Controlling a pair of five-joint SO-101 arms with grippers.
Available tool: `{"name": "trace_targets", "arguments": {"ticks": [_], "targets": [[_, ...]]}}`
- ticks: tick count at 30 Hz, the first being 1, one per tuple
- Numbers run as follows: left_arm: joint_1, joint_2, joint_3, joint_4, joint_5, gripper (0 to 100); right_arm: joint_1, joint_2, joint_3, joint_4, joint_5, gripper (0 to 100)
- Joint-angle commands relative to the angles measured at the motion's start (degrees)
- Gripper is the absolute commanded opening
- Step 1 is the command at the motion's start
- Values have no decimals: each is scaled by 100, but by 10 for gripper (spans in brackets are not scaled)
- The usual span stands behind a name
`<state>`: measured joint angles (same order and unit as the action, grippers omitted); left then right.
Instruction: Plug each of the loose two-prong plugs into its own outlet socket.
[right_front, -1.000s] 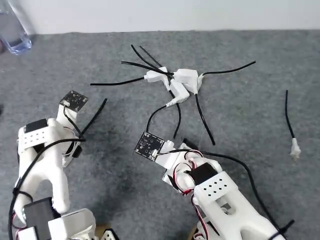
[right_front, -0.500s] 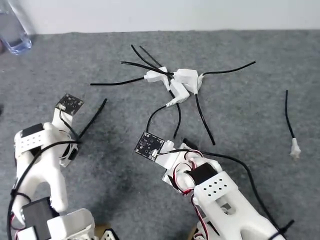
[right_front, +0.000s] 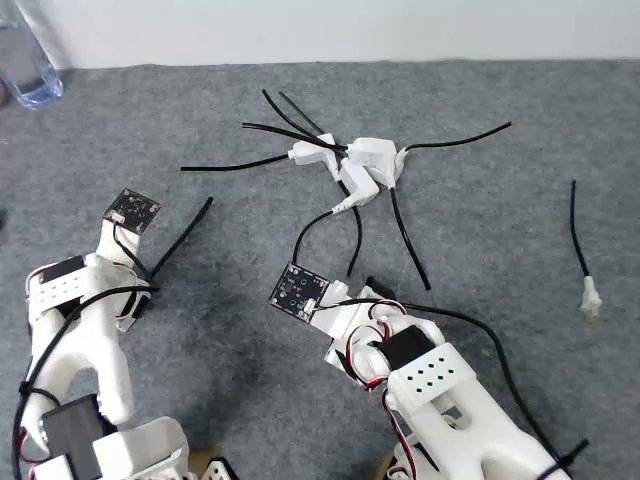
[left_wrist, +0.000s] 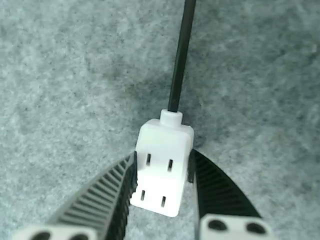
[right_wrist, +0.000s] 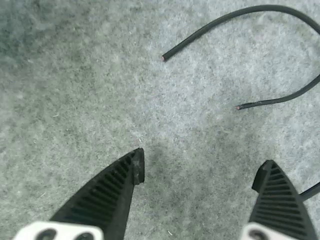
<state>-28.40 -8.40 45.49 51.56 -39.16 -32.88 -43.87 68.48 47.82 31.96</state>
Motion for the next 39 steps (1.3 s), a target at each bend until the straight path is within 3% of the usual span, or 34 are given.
{"name": "trace_targets", "arguments": {"ticks": [1, 7, 23, 27, 33, 39], "targets": [[-44, -26, 57, -79, -229, 175, 40, 4, -26, -101, 53, 339], [-44, -35, 259, -79, -484, 284, 31, -40, 105, -224, 53, 339], [-237, -26, 303, -167, -527, 283, 31, -48, 141, -295, 62, 339], [-484, 114, 374, -369, -1064, 283, 31, -48, 141, -277, 62, 339], [-501, 976, -514, 281, -844, 281, 31, -48, 141, -295, 62, 339], [-475, 1820, -1464, 897, -738, 172, 31, -48, 141, -295, 62, 339]]}}
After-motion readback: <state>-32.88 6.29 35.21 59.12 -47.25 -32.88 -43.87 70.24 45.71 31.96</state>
